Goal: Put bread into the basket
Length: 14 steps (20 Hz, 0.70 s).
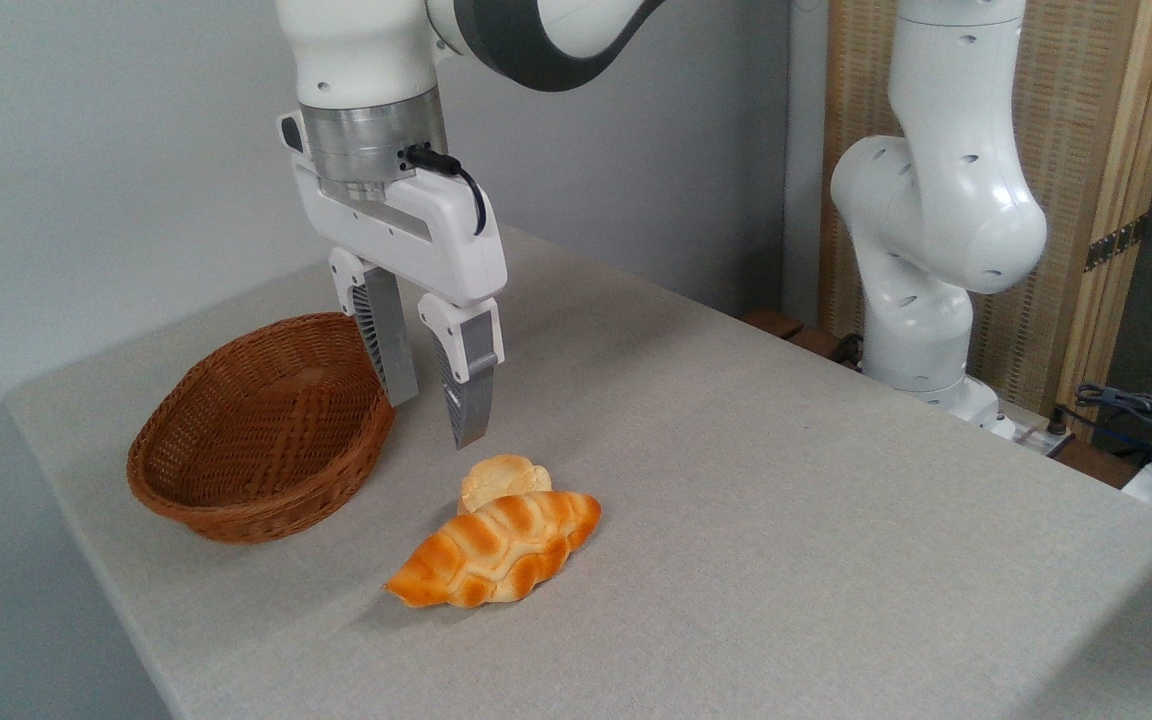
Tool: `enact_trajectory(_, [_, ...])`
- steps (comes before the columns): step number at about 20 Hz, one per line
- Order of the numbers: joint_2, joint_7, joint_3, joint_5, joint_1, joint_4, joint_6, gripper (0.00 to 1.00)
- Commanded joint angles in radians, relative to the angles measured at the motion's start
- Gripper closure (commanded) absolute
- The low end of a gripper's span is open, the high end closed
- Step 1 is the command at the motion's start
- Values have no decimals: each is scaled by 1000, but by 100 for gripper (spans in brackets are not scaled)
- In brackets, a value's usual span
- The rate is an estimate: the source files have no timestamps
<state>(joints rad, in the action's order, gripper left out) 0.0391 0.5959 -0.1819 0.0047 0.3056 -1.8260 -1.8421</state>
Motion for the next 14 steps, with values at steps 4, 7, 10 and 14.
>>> enact_trajectory(4, [4,-15,-7,0,0,17,49,0])
enact_trajectory(7, [5,-15,-7,0,0,16,50,0])
enact_trajectory(10, [5,-15,-7,0,0,17,50,0])
enact_trajectory(14, [4,-16,-7,0,0,16,50,0])
